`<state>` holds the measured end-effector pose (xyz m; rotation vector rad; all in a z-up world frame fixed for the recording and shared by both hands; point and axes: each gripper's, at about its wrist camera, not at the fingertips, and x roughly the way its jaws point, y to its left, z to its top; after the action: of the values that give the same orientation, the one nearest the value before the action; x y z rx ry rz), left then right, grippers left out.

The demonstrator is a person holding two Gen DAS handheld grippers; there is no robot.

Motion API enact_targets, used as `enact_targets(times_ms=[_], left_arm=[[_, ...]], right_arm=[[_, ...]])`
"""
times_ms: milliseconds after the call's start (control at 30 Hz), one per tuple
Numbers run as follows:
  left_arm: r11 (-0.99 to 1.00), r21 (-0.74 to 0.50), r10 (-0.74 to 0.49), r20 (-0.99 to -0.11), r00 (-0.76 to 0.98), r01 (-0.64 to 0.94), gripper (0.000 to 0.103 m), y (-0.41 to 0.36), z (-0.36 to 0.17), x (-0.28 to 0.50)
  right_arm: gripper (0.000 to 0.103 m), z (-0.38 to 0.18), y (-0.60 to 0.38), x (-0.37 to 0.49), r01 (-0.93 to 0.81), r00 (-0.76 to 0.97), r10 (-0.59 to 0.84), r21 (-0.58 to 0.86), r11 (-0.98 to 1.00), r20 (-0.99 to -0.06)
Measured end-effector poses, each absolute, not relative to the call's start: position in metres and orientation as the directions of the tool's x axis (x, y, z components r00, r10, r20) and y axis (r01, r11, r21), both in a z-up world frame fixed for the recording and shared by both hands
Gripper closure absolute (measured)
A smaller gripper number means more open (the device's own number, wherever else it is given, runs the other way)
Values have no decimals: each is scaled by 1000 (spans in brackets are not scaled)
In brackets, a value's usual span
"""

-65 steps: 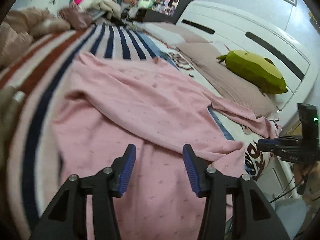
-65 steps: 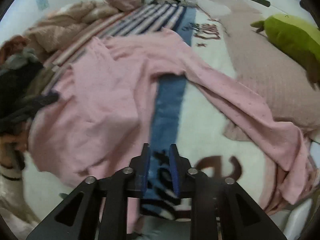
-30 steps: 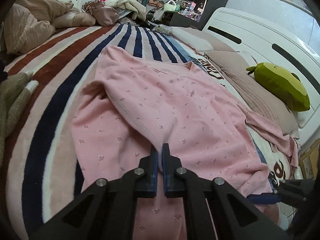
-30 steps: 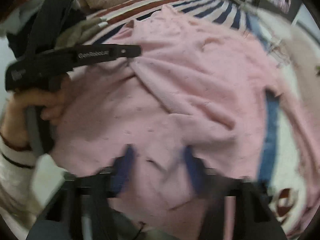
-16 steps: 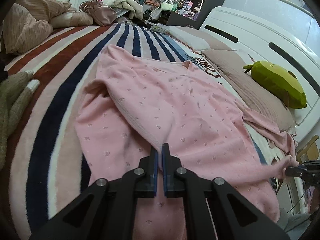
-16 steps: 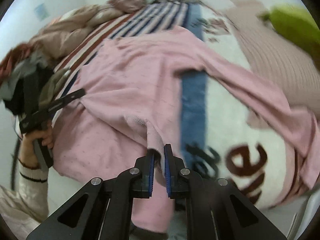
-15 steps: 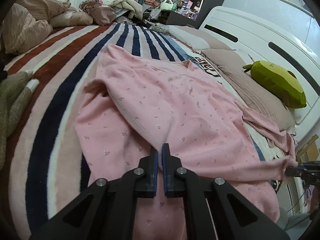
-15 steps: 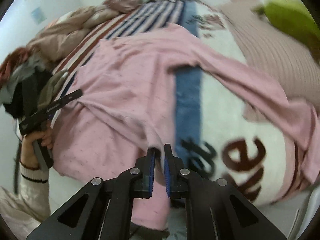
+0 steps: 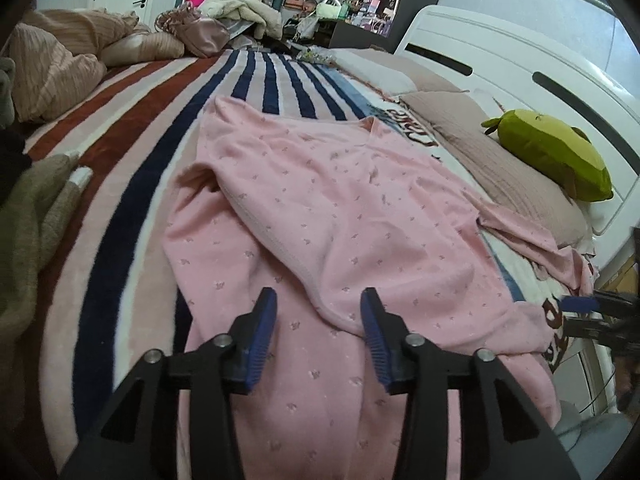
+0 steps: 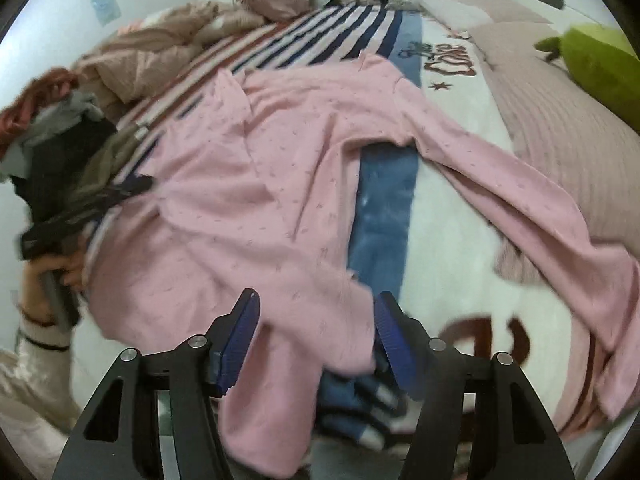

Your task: Fold small clothes

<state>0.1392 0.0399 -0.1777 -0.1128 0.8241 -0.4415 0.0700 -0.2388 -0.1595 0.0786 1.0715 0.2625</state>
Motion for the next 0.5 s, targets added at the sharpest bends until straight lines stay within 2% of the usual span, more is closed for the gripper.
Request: enact_targets(times_ms=[100,133,167,333,500], left_arm=[[905,-253,-419,-670,612,343,49,41,-169,135],[906,-244,-416,-667,618,346,49,41,-166,134],[908,-236,-411,-663,626,347,48,41,-164,134],[907,-240,-414,-655,632,345,48,42,-156,136],[906,-249,-419,-641,643,342,48,40,-150,138]], right_arm=[[47,-187,-241,91,-175,386,271,219,960,-882],[62,-190,-242,91,-176,393,262,208,962,-882],[93,-191,-241,90,-181,412,247,187,966,-877],[100,-163,-251,84,-174,554,180,98,980,-813],[100,-146,-260,79,-221,571,247,144,965,-783]])
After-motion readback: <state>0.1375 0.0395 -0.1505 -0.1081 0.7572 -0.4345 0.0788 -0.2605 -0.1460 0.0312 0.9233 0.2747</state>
